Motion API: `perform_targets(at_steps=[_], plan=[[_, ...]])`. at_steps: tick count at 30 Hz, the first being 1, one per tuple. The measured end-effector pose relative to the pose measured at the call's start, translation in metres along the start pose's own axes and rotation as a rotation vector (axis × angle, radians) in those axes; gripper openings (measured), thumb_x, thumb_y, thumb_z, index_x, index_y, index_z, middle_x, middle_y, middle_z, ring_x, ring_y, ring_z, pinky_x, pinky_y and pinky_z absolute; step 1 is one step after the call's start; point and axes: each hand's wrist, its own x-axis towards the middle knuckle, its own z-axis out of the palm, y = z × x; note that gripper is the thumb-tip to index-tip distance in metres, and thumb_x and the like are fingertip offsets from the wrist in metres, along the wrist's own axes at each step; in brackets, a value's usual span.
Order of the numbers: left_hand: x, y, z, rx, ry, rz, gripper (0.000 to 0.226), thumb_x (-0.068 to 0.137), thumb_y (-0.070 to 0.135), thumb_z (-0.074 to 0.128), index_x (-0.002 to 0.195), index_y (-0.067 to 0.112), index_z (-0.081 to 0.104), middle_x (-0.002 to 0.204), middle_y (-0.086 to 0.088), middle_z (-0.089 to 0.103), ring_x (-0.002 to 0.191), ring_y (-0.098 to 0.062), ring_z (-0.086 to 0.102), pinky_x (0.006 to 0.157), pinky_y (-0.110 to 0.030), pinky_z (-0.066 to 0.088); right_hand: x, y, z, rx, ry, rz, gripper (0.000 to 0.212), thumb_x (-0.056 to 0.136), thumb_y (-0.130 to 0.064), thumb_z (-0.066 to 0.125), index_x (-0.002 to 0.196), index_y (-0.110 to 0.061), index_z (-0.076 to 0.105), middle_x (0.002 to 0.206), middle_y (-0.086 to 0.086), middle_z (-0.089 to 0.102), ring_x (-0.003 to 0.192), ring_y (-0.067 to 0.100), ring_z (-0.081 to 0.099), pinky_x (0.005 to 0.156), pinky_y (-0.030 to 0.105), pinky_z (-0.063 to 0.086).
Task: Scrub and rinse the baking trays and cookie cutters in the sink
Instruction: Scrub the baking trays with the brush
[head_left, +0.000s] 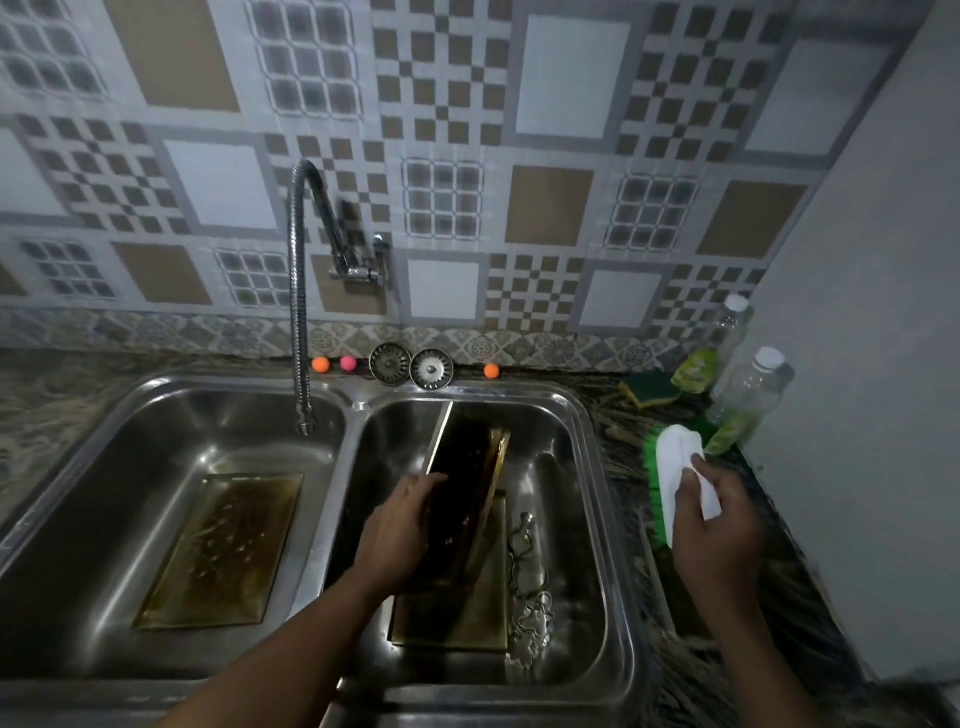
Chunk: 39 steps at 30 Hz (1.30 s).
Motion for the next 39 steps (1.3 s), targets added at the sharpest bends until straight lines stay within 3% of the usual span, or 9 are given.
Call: perform_targets(at_steps=[6, 14, 17, 24, 27, 31, 34, 37, 39], plan=[[0.002, 0.031, -0.047, -0.137, 0.194, 0.156, 0.064, 0.073, 0.009, 0.075, 0.13, 0.025, 0.051, 0.126, 0.007, 0.048, 0.108, -0.014, 0.057, 0.084, -0.032, 0.057, 0.004, -0.071, 0.06, 0.147, -0.122, -0.12, 0.023, 0.098, -0.024, 0.052, 0.12, -0.02, 0.057, 0.117, -0.009, 0.055, 0.108, 0.016, 0.056, 0.088, 0.036, 0.05], [0.013, 0.059, -0.083, -0.24, 0.458, 0.265, 0.06, 0.085, -0.008, 0.057, 0.134, 0.026, 0.05, 0.122, 0.002, 0.053, 0.111, -0.008, 0.054, 0.096, -0.016, 0.043, -0.011, -0.134, 0.126, 0.235, -0.261, -0.238, 0.037, 0.102, -0.027, 0.042, 0.138, -0.023, 0.039, 0.134, -0.007, 0.05, 0.11, 0.003, 0.051, 0.075, -0.001, 0.038], [0.014, 0.063, -0.09, -0.308, 0.504, 0.279, 0.063, 0.085, -0.009, 0.058, 0.141, 0.021, 0.047, 0.126, -0.001, 0.053, 0.119, -0.008, 0.051, 0.102, -0.017, 0.04, -0.009, -0.144, 0.139, 0.24, -0.161, -0.178, 0.036, 0.102, -0.025, 0.041, 0.138, -0.019, 0.039, 0.128, 0.002, 0.054, 0.097, 0.009, 0.055, 0.061, 0.004, 0.041], [0.028, 0.062, -0.091, -0.358, 0.495, 0.301, 0.066, 0.086, -0.004, 0.062, 0.146, 0.017, 0.042, 0.131, -0.007, 0.054, 0.127, -0.015, 0.049, 0.106, -0.025, 0.041, -0.002, -0.148, 0.157, 0.156, 0.029, -0.093, 0.032, 0.102, -0.023, 0.042, 0.131, -0.014, 0.052, 0.125, 0.01, 0.062, 0.103, 0.022, 0.06, 0.063, 0.019, 0.039], [0.032, 0.067, -0.092, -0.389, 0.498, 0.291, 0.067, 0.085, -0.005, 0.062, 0.146, 0.015, 0.042, 0.129, -0.006, 0.054, 0.124, 0.001, 0.046, 0.104, -0.013, 0.037, -0.002, -0.155, 0.165, 0.124, -0.034, -0.13, 0.033, 0.101, -0.025, 0.043, 0.131, -0.015, 0.054, 0.121, 0.005, 0.063, 0.098, 0.017, 0.061, 0.061, 0.008, 0.036], [0.039, 0.065, -0.096, -0.454, 0.533, 0.206, 0.068, 0.085, -0.002, 0.06, 0.148, 0.018, 0.04, 0.131, 0.003, 0.052, 0.124, -0.004, 0.048, 0.104, -0.02, 0.04, -0.024, -0.162, 0.167, 0.117, -0.268, -0.384, 0.035, 0.101, -0.033, 0.043, 0.13, -0.021, 0.057, 0.121, -0.005, 0.062, 0.103, 0.007, 0.059, 0.076, 0.021, 0.05], [0.038, 0.058, -0.102, -0.507, 0.56, 0.156, 0.067, 0.087, 0.004, 0.056, 0.148, 0.025, 0.039, 0.133, 0.023, 0.045, 0.116, -0.005, 0.054, 0.094, -0.025, 0.049, -0.032, -0.137, 0.154, 0.071, -0.327, -0.493, 0.033, 0.1, -0.031, 0.046, 0.128, -0.022, 0.059, 0.117, -0.006, 0.063, 0.103, 0.005, 0.059, 0.077, 0.017, 0.048], [0.029, 0.06, -0.105, -0.545, 0.528, 0.164, 0.069, 0.089, 0.0, 0.058, 0.148, 0.029, 0.038, 0.131, 0.02, 0.047, 0.088, -0.007, 0.058, 0.062, -0.025, 0.055, -0.019, -0.124, 0.143, 0.051, -0.196, -0.384, 0.032, 0.099, -0.027, 0.049, 0.127, -0.019, 0.061, 0.119, -0.003, 0.065, 0.105, 0.006, 0.058, 0.078, 0.016, 0.046], [0.025, 0.066, -0.1, -0.558, 0.486, 0.217, 0.067, 0.089, 0.001, 0.062, 0.147, 0.024, 0.038, 0.13, 0.007, 0.052, 0.102, 0.002, 0.057, 0.074, -0.01, 0.051, -0.004, -0.131, 0.145, 0.066, -0.13, -0.295, 0.033, 0.099, -0.026, 0.049, 0.129, -0.017, 0.06, 0.126, -0.001, 0.063, 0.111, 0.004, 0.056, 0.082, 0.018, 0.048]])
